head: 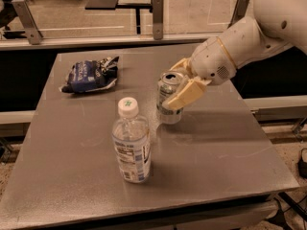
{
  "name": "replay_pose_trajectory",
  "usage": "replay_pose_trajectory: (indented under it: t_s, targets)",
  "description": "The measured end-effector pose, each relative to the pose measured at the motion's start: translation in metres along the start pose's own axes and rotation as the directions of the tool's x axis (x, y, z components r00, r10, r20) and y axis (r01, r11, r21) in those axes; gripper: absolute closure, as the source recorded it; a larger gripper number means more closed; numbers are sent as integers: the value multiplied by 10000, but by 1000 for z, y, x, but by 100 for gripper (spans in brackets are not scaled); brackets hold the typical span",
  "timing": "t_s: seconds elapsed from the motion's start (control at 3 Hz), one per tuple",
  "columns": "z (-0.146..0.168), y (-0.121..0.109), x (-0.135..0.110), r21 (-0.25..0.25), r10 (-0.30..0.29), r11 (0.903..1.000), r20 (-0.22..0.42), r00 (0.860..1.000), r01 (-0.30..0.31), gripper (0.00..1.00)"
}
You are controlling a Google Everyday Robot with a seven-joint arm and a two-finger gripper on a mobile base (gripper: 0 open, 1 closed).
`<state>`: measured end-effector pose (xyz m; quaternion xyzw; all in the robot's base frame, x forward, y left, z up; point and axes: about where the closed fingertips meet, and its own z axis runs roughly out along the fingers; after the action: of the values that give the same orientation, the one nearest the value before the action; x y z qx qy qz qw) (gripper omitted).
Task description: Move 7up can near blue plastic bottle
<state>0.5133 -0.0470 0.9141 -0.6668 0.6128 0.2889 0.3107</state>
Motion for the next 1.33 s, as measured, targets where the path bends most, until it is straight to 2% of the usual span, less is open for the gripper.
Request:
replay_pose_trajectory:
  t_s: [0.33,0.67,1.33]
  targets:
    - [3,27,2,-500,-295,9983,154,9994,302,100]
    - [7,54,0,-939,-745,9926,234,9969,763,100]
    - [17,73,1,-1214,-1173,9854,272,9927,1197,99]
